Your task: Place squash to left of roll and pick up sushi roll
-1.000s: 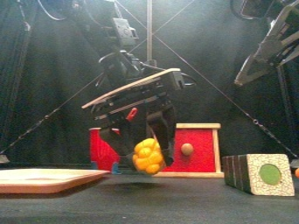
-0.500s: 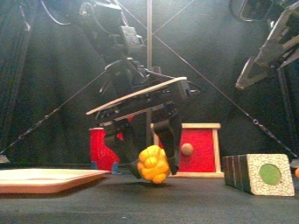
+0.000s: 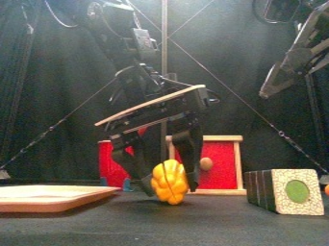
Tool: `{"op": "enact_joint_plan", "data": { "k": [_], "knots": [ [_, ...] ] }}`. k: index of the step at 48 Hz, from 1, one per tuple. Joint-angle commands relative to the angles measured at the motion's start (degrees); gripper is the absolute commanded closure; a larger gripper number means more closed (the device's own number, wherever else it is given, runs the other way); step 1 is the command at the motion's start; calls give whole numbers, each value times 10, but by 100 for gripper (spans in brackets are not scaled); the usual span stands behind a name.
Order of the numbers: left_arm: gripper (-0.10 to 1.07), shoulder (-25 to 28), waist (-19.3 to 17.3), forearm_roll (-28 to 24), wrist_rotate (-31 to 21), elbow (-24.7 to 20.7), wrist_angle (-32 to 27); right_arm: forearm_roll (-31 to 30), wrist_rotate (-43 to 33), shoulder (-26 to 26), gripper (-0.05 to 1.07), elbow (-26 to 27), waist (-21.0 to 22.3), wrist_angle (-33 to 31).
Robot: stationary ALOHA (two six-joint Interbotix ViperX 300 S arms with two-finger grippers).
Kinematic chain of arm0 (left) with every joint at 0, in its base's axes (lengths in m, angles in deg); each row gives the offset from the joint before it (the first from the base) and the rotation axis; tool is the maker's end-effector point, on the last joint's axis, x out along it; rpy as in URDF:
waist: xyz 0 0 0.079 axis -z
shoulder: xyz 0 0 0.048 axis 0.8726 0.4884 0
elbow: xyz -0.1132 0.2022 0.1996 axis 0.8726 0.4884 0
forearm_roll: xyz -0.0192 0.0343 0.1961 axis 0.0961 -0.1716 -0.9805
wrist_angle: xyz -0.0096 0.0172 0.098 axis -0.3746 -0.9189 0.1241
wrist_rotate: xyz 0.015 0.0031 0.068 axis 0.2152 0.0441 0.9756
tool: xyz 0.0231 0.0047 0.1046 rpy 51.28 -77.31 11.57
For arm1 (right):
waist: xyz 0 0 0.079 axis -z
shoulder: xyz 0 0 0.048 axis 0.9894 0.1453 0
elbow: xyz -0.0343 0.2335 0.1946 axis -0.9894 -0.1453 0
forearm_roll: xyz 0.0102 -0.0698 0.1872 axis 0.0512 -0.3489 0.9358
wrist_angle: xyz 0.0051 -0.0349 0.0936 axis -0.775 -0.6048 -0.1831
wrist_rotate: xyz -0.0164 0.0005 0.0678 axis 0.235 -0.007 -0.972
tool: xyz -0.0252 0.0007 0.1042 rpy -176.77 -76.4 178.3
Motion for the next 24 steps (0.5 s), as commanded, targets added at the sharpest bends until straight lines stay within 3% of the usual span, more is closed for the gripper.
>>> {"op": "enact_joint_plan", "data": {
  "k": [1,12,24],
  "knots": [
    [-2,-18,2,-3,1,-8,0,-2,-1,-3,3,11,0,3],
    [-4,-32,4,-4,40,-11,-9,-2,-1,-3,3,11,0,3],
    [-4,-43,4,-4,44,-12,-32,-2,-1,-3,3,10,0,2]
  ]
}}
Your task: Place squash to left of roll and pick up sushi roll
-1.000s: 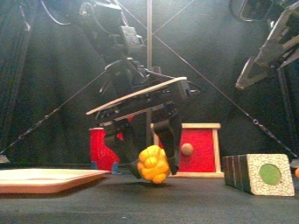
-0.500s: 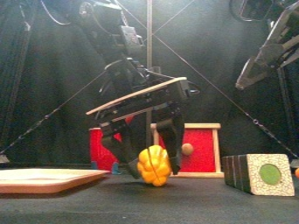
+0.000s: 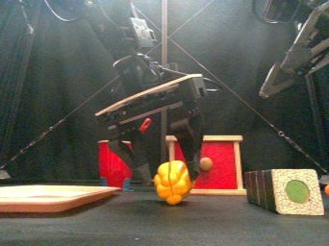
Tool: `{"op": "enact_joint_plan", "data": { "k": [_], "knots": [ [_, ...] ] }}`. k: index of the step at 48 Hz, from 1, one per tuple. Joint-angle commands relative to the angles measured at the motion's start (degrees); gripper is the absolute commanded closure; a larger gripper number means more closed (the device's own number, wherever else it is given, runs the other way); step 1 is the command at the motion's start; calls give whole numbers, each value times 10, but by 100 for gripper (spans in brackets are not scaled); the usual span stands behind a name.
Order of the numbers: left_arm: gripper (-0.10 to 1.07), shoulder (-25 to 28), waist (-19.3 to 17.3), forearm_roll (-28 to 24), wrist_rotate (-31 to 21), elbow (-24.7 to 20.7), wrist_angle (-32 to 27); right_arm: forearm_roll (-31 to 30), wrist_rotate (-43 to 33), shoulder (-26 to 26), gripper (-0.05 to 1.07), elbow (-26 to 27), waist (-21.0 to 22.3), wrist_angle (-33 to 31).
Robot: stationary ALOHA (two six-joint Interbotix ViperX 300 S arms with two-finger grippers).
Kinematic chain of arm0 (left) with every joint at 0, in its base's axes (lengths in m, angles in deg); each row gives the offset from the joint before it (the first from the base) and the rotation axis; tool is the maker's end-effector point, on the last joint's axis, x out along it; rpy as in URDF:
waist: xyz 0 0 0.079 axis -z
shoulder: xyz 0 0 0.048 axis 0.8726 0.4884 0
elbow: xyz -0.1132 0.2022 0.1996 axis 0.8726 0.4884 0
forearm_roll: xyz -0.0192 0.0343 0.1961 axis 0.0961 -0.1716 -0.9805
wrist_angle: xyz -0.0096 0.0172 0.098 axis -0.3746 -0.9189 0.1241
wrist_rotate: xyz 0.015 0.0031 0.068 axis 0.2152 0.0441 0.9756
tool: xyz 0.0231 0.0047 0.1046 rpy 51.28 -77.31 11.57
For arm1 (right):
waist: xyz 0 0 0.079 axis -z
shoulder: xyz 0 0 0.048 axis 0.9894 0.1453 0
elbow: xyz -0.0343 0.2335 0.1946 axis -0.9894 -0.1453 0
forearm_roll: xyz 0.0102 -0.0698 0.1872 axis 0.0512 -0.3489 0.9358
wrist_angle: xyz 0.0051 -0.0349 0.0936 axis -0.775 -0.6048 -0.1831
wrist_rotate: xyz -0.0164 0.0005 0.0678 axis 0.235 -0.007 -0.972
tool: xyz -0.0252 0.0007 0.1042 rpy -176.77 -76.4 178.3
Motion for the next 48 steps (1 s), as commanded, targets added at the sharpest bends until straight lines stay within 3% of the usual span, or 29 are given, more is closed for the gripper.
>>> {"op": "enact_joint_plan", "data": {
  "k": [1,24,48],
  "knots": [
    [-4,-25,-2,-3,1,-13,-7,-2,-1,-2,3,10,1,3],
    [-4,-59,0,-54,1,-10,-14,22,-1,-3,3,10,1,2],
    [-4,-76,0,-67,2,5,-32,60,-1,29,3,21,2,2]
  ]
}}
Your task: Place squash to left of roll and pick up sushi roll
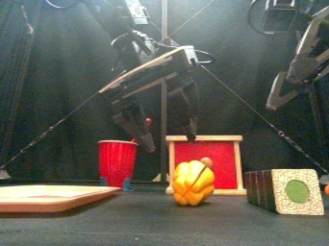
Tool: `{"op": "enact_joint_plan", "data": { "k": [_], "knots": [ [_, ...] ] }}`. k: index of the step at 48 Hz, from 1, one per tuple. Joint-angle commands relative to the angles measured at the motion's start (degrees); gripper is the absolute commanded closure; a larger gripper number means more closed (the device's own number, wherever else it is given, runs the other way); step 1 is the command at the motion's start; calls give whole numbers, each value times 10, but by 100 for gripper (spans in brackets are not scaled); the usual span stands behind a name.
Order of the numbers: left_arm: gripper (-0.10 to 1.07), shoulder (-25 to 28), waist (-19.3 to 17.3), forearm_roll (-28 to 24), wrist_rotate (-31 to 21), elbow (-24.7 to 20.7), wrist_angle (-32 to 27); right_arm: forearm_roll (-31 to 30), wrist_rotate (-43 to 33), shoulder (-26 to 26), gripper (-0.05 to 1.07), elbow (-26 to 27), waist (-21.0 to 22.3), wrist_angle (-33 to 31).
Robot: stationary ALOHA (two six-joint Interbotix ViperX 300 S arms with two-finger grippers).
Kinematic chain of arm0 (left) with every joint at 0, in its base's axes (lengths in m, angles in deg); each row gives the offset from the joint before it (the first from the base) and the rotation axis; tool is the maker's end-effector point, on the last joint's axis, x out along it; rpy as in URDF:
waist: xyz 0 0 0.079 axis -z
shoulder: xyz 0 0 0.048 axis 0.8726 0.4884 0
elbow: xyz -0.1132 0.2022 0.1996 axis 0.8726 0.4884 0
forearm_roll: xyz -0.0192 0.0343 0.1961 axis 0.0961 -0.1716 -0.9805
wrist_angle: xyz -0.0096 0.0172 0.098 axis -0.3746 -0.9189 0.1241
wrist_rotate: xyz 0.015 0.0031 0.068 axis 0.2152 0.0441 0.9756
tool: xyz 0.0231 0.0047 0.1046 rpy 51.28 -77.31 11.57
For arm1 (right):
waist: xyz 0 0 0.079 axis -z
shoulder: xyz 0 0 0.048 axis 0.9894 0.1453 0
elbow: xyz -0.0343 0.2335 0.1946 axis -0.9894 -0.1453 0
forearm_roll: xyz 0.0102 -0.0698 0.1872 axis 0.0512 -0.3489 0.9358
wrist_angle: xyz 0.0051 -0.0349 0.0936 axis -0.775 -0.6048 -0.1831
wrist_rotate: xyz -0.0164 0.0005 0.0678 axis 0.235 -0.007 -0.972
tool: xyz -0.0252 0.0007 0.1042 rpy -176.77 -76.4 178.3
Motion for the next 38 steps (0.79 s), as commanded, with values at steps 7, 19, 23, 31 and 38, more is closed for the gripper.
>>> {"op": "enact_joint_plan", "data": {
  "k": [7,19,23,31,38],
  "knots": [
    [-4,-31,0,-12,1,4,-12,-3,0,-1,3,18,1,2],
    [-4,-108,-4,-30,18,68,-55,-4,1,-1,3,15,16,3],
    [-4,-140,-5,-43,29,100,-57,2,-1,-1,3,20,32,2],
    [-4,-210,-27,-86,37,169,-54,62,-2,11,3,40,81,4],
    [-4,-265,-57,-138,38,216,-40,134,-2,25,3,50,106,15]
  ]
}}
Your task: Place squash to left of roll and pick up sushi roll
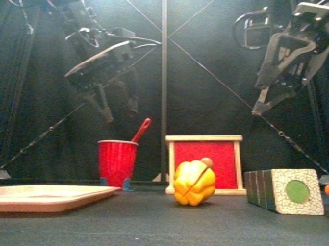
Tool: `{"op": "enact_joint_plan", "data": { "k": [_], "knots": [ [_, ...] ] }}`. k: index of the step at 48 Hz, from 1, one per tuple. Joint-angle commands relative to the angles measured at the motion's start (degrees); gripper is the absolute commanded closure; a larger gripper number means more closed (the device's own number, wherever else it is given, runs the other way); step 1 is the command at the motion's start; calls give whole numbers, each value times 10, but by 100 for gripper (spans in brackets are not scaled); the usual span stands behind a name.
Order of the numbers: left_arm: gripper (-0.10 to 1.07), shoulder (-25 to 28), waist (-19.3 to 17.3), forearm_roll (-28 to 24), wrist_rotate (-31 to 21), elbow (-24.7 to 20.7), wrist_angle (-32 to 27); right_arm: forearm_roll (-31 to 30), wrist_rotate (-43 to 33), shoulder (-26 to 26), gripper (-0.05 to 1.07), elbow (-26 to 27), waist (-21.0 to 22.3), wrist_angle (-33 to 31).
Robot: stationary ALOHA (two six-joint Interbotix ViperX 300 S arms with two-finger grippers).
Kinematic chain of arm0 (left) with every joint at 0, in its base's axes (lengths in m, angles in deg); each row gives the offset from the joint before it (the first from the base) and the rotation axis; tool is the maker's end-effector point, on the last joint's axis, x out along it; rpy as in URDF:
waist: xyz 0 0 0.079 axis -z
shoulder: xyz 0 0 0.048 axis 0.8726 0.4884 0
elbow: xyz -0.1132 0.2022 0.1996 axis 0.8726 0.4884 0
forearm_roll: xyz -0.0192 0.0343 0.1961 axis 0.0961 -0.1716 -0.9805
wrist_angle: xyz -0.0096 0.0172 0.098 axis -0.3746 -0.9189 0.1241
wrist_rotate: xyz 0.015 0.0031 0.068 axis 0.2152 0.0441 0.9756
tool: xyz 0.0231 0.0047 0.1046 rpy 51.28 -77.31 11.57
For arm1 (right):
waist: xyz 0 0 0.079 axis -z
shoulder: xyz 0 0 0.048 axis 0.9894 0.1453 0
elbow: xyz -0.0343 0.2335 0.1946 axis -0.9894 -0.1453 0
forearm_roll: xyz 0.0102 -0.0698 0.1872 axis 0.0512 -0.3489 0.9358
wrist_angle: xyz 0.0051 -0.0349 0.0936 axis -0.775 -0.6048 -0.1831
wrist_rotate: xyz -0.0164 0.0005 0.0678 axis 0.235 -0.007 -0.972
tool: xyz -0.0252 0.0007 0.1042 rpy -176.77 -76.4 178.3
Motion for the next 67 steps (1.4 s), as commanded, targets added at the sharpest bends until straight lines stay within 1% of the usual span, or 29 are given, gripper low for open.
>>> {"op": "enact_joint_plan", "data": {
  "k": [1,8,16,21,25,31,36,40,47,51,60,67],
  "knots": [
    [-4,-47,-20,-35,0,19,15,54,0,0,3,19,12,9],
    [-4,-113,-30,-89,0,68,75,157,3,4,3,32,23,10],
    [-4,-184,-40,-142,-2,122,138,240,-3,2,3,35,28,9],
    [-4,-229,-48,-156,-2,161,171,322,1,11,3,37,34,10],
    [-4,-260,-49,-160,-1,187,195,362,1,19,3,42,38,8],
    [-4,-295,-52,-162,-4,207,214,371,-1,35,3,51,47,2],
    [-4,-309,-54,-162,-7,219,221,374,-1,66,3,66,47,-18],
    [-4,-308,-56,-161,-8,220,222,374,0,93,3,86,49,-57],
    [-4,-299,-58,-160,-10,220,222,361,0,143,3,137,47,-165],
    [-4,-294,-58,-157,-11,220,224,346,-1,178,3,162,43,-198],
    [-4,-282,-61,-155,-10,222,226,331,1,244,3,206,39,-192],
    [-4,-282,-63,-155,-10,224,226,329,2,279,3,228,39,-196]
  ]
}}
